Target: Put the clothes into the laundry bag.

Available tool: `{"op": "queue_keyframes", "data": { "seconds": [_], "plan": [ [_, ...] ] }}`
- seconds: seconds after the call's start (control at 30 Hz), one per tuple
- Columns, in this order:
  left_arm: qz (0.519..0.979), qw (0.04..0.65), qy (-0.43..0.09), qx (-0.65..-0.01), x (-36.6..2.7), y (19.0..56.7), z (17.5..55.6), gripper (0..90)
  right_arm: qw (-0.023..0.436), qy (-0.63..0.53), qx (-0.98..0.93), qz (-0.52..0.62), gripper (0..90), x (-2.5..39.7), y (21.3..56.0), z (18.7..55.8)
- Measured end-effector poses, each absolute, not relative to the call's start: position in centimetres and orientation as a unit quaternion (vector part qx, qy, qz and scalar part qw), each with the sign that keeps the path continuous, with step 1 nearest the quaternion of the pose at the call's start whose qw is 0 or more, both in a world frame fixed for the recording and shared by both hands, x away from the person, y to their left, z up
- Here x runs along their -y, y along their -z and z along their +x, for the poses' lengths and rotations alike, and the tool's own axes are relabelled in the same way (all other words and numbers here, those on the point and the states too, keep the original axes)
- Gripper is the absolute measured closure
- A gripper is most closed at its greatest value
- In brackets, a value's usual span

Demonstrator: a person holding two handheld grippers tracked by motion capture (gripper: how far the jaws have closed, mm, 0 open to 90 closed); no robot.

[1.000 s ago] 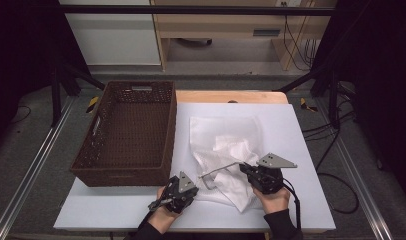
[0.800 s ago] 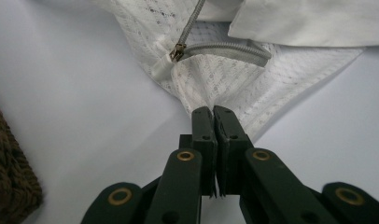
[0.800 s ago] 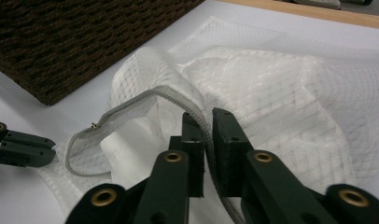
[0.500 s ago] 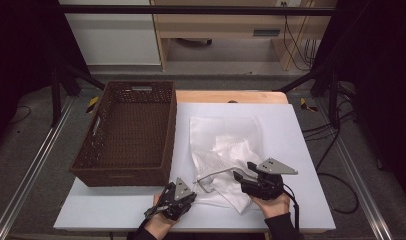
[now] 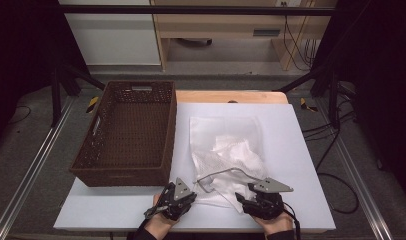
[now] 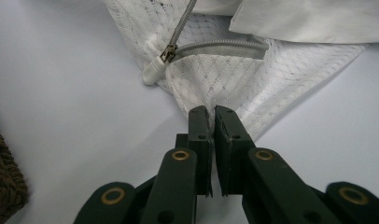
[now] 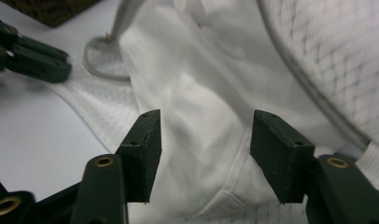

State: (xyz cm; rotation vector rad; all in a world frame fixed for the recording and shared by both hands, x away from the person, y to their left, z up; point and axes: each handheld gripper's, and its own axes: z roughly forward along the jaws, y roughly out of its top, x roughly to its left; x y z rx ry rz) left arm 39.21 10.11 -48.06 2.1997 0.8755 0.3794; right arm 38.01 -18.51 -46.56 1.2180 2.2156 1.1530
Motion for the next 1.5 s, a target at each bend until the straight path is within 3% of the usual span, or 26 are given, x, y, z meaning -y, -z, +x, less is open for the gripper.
{"op": "queue_keyframes", "data": {
  "seconds": [0.13, 0.3, 0.4, 0.53, 0.77, 1.0, 1.1, 1.17, 1.33, 1.5],
  "plan": [
    [0.855, 0.363, -0.149, -0.34, -10.1, 48.1, 39.2, 84.2, 0.173, -0.378, -0.799, 0.436, 56.2, 18.3, 47.7, 38.5],
    [0.856, 0.36, -0.15, -0.34, -10.0, 48.0, 39.2, 84.2, 0.172, -0.353, -0.808, 0.439, 84.1, 17.5, 47.6, 39.5],
    [0.857, 0.36, -0.149, -0.339, -10.0, 48.0, 39.2, 84.2, 0.181, -0.364, -0.804, 0.435, 86.2, 17.0, 47.0, 40.1],
    [0.857, 0.359, -0.149, -0.338, -10.0, 48.0, 39.2, 84.2, 0.22, -0.368, -0.794, 0.432, 86.3, 15.9, 46.3, 41.4],
    [0.857, 0.359, -0.148, -0.339, -10.0, 48.0, 39.2, 84.3, 0.244, -0.362, -0.777, 0.454, 86.4, 15.1, 47.0, 44.6],
    [0.857, 0.358, -0.148, -0.339, -10.1, 48.0, 39.2, 84.3, 0.318, -0.327, -0.749, 0.48, 85.5, 15.3, 47.8, 46.9],
    [0.857, 0.36, -0.146, -0.338, -10.1, 48.0, 39.3, 84.3, 0.316, -0.327, -0.746, 0.487, 83.8, 15.6, 47.9, 47.2],
    [0.857, 0.36, -0.146, -0.339, -10.1, 48.0, 39.3, 84.3, 0.315, -0.323, -0.751, 0.482, 78.2, 15.7, 47.8, 47.1],
    [0.856, 0.361, -0.144, -0.342, -10.1, 48.0, 39.3, 84.0, 0.292, -0.349, -0.753, 0.475, 54.2, 16.3, 46.7, 45.5],
    [0.856, 0.358, -0.147, -0.343, -10.0, 47.9, 39.2, 84.0, 0.263, -0.383, -0.763, 0.449, 46.4, 17.0, 45.5, 42.8]
  ]
}}
